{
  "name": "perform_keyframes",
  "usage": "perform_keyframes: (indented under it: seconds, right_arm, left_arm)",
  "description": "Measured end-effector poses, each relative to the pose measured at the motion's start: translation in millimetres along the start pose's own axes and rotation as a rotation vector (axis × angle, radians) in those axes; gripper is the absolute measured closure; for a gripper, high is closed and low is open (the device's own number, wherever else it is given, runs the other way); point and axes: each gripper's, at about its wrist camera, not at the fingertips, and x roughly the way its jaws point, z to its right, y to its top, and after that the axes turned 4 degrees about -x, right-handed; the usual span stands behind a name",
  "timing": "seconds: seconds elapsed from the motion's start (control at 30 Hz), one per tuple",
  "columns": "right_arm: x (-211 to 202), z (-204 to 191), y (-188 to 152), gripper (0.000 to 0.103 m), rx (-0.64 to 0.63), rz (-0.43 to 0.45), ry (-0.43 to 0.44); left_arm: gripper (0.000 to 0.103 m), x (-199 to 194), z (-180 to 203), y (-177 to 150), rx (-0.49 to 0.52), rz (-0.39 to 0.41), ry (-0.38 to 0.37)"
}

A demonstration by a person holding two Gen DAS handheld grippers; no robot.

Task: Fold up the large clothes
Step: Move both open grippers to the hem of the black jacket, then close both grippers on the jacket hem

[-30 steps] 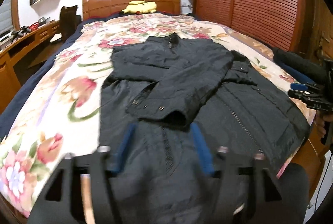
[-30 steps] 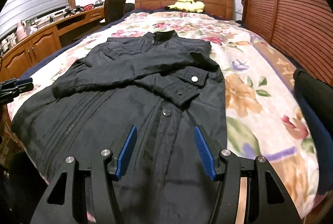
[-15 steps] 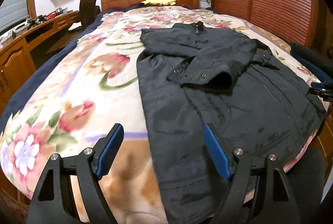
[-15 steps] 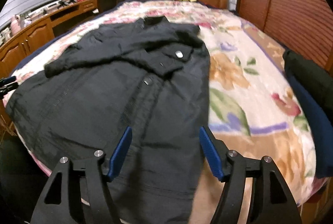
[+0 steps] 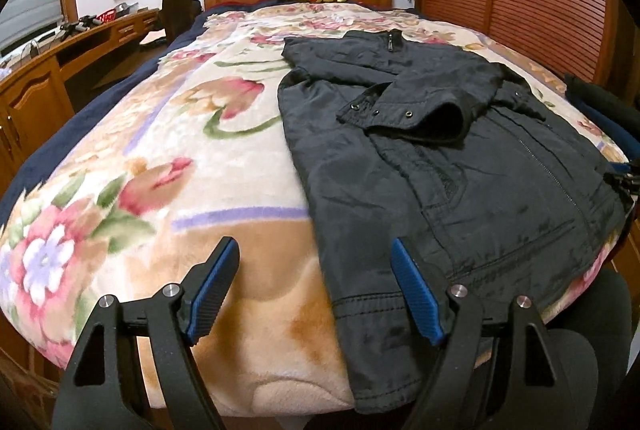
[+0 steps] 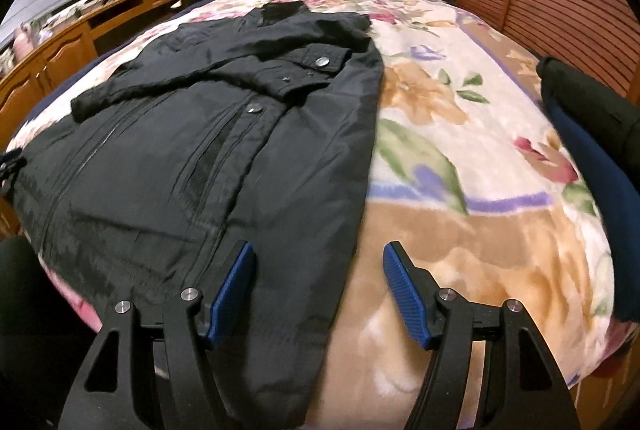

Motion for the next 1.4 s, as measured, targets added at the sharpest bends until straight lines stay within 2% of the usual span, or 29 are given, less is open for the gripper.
perform_keyframes:
  seconds: [0.13, 0.23, 0.37, 0.57, 0.63, 0.77, 0.83, 0.93, 0.97, 1.0, 1.07, 1.4]
  right_arm:
    - [-3, -3, -8, 0.034, -0.011, 0.009, 0.011]
    - [-6, -6, -12, 0.034, -0.007, 0.017, 0.026]
    - [-11, -12, -17, 0.042, -0.026, 0.016, 0.044]
    - [-10, -15, -21, 0.044, -0.022, 0.011, 0.056]
    - [-10, -14, -20, 0.044, -0.018, 0.008, 0.061]
    - [-9, -14, -20, 0.046, -0.022, 0.008, 0.060]
    - [-9, -15, -19, 0.050, -0.027, 0.010, 0.064]
    - [-11, -19, -20, 0.066, -0.045, 0.025, 0.075]
    - [-13, -20, -20, 0.076, -0.047, 0.031, 0.075]
    - [-15, -21, -19, 0.081, -0.045, 0.038, 0.082]
    - [-19, -22, -17, 0.086, -0.044, 0.058, 0.082]
    - [-72, -22, 10, 0.091, -0.031, 0.228, 0.047]
  left_arm:
    - [0.044, -3, 5, -5, 0.000, 0.001, -0.021]
    - [0.053, -6, 9, -8, 0.008, -0.002, -0.036]
    - [0.056, -11, 12, -13, 0.005, -0.006, -0.059]
    - [0.057, -14, 10, -21, -0.003, 0.003, -0.076]
    - [0.066, -15, 9, -21, -0.012, 0.002, -0.095]
    - [0.073, -16, 14, -22, -0.003, 0.001, -0.098]
    - [0.082, -16, 15, -22, -0.004, 0.003, -0.095]
    - [0.091, -20, 15, -18, -0.007, 0.013, -0.105]
    - [0.092, -23, 15, -16, -0.011, 0.018, -0.112]
    - [0.094, -25, 15, -14, -0.011, 0.022, -0.115]
    - [0.095, -34, 17, -8, -0.008, 0.048, -0.118]
    - [0.096, -76, 26, 29, 0.000, 0.166, -0.147]
